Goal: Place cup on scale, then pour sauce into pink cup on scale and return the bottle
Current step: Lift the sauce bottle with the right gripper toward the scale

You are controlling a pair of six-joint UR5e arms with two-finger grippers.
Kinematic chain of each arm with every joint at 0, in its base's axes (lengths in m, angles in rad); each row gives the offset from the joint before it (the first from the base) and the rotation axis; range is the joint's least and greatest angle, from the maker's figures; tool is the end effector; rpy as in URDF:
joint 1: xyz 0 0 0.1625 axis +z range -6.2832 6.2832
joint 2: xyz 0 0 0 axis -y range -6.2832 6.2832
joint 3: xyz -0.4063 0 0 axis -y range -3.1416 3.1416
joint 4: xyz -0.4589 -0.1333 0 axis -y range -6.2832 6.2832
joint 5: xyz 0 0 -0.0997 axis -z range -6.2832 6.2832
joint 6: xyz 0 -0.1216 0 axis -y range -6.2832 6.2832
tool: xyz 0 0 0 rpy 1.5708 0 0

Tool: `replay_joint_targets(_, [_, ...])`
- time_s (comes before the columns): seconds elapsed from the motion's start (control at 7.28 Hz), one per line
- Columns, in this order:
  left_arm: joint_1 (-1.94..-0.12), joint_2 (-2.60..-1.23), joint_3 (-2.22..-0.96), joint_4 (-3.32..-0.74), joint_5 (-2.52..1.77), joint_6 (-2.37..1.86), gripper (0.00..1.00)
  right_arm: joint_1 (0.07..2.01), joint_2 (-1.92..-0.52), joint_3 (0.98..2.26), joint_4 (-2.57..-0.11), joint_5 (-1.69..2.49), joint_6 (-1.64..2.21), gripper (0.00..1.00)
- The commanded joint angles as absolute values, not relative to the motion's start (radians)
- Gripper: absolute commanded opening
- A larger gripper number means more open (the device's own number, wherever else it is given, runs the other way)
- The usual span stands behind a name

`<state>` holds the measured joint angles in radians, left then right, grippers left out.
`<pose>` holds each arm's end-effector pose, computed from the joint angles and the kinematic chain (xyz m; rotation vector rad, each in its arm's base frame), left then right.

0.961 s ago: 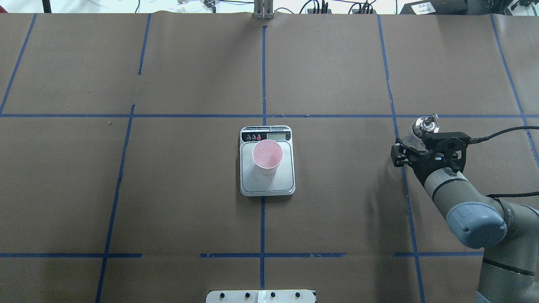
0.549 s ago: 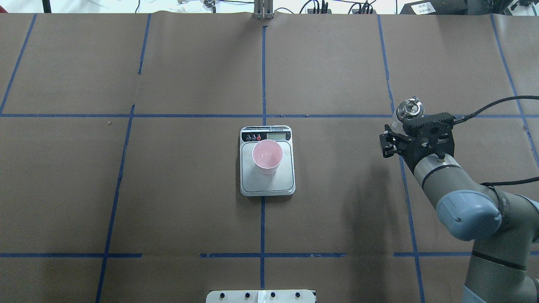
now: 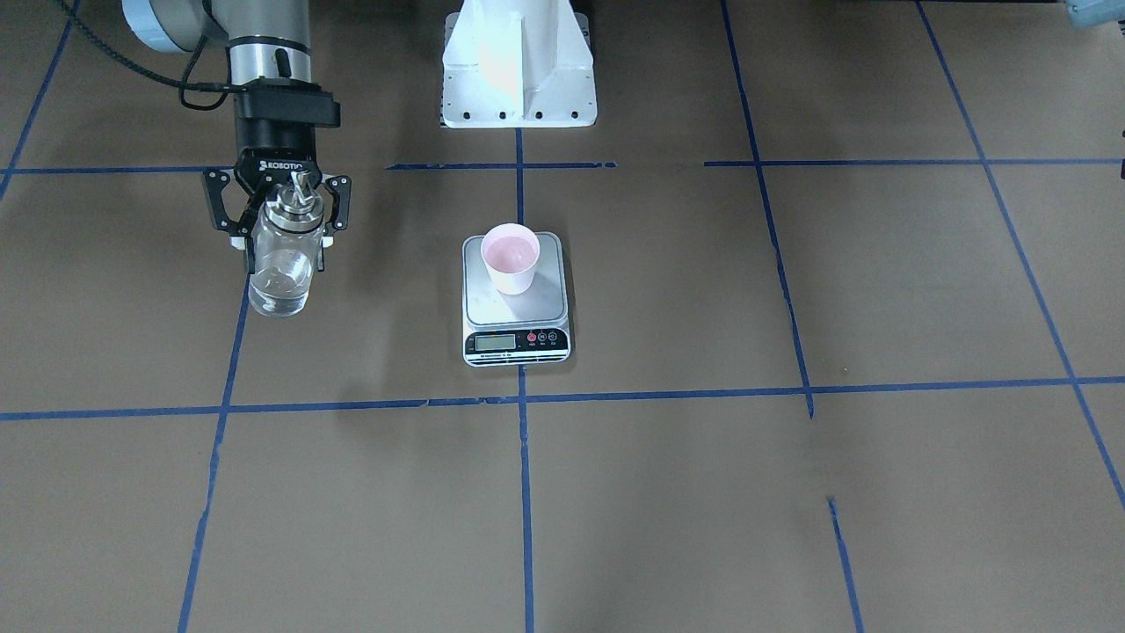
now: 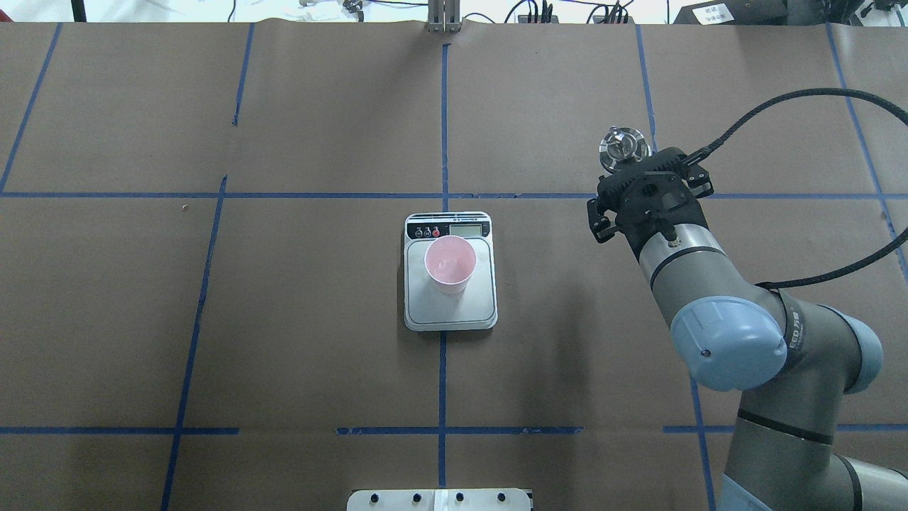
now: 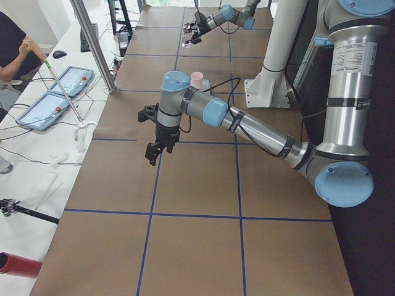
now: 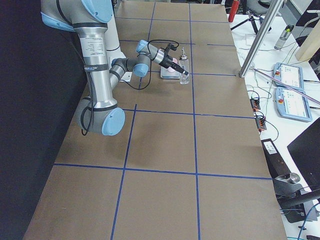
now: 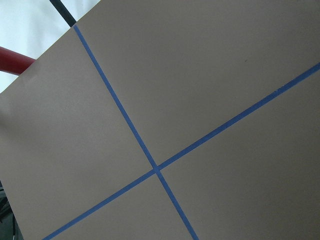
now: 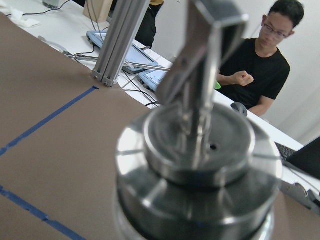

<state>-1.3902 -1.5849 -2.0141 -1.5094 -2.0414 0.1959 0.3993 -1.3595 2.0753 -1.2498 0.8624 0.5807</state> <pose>0.0221 -0.5563 0.4276 0.3956 0.4654 0.4580 -0.4349 -0.4141 0.2198 1.1225 -0.3484 -0.1544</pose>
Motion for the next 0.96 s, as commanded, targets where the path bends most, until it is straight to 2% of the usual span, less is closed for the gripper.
replay_joint_targets(0.0, [-1.391, -1.566, -1.994, -1.506, -2.045, 0.195, 1.0, 0.381, -1.339, 2.072, -1.255, 0.856, 0.267, 0.0])
replay_joint_targets(0.69, [-1.399, -1.54, -1.986, -1.52, -2.187, 0.392, 1.0, 0.293, -1.302, 2.053, -1.279, 0.674, -0.199, 0.0])
replay_joint_targets(0.82, [-1.404, -1.54, -1.985, -1.519, -2.186, 0.394, 1.0, 0.29, -1.293, 2.052, -1.352, 0.651, -0.28, 0.0])
